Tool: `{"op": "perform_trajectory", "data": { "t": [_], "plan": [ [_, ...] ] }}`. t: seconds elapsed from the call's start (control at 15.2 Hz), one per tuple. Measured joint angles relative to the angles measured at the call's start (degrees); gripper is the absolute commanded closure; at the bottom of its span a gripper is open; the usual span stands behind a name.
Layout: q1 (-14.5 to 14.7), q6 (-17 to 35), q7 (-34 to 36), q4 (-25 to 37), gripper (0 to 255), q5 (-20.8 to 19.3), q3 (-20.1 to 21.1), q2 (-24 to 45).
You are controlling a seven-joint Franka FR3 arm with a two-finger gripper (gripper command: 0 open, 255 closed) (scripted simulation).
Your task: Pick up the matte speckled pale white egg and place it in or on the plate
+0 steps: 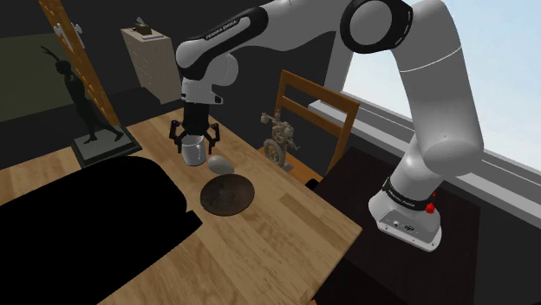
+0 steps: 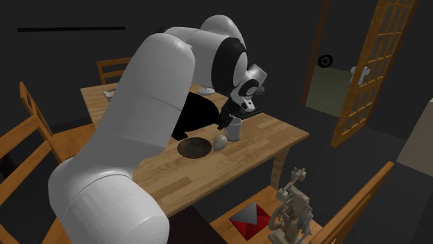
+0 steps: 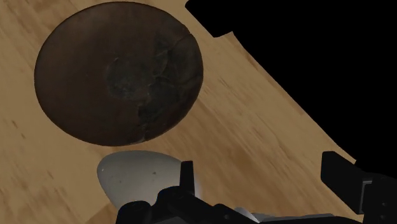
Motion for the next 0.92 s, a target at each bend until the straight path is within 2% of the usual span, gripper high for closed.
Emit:
{"op": "perform_trajectory", "data": {
  "t": [0.4,0.73,0.79,0.92],
  "plan": [
    [1.1,3.0,0.0,-1.2,0,0.4,0.4,1.4],
    [1.1,3.3,-0.1,-1.4,0,0.5,0.4,1.5],
    [1.1,3.3,-0.1,-1.4,255,0.5,0.4,1.5],
    [1.1,3.3,-0.1,-1.4,255,0.5,0.4,1.5]
  ]
}}
